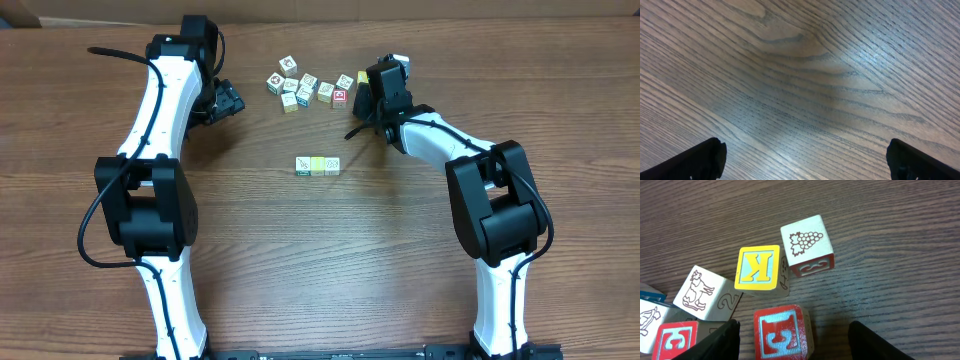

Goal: Form a horizontal line
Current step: 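Close the right gripper on the red-edged E block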

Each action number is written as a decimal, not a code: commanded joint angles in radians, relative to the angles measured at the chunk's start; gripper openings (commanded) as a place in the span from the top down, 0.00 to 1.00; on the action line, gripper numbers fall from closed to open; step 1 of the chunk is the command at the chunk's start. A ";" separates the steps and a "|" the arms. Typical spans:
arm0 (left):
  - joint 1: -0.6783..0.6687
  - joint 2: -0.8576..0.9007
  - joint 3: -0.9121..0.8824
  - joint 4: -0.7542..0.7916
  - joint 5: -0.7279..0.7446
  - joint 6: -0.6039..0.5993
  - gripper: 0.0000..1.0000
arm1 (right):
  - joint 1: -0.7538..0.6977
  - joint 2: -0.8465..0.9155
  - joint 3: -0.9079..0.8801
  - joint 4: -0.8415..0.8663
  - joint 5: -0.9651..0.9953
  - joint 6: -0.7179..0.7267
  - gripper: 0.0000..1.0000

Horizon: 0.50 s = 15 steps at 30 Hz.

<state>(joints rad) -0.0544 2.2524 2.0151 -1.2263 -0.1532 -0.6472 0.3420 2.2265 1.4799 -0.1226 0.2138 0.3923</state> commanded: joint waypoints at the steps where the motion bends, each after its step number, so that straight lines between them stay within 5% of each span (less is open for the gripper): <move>1: -0.003 0.010 0.018 0.001 -0.004 0.008 0.00 | 0.005 0.019 0.000 -0.001 0.002 0.000 0.34; 14: -0.003 0.010 0.018 0.001 -0.004 0.008 0.00 | 0.005 0.036 0.000 0.011 0.002 0.000 0.35; 15: -0.003 0.010 0.018 0.001 -0.004 0.008 0.00 | 0.005 0.036 0.001 0.014 0.002 0.000 0.41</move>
<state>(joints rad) -0.0544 2.2524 2.0151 -1.2263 -0.1532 -0.6476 0.3420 2.2517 1.4799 -0.1188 0.2142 0.3908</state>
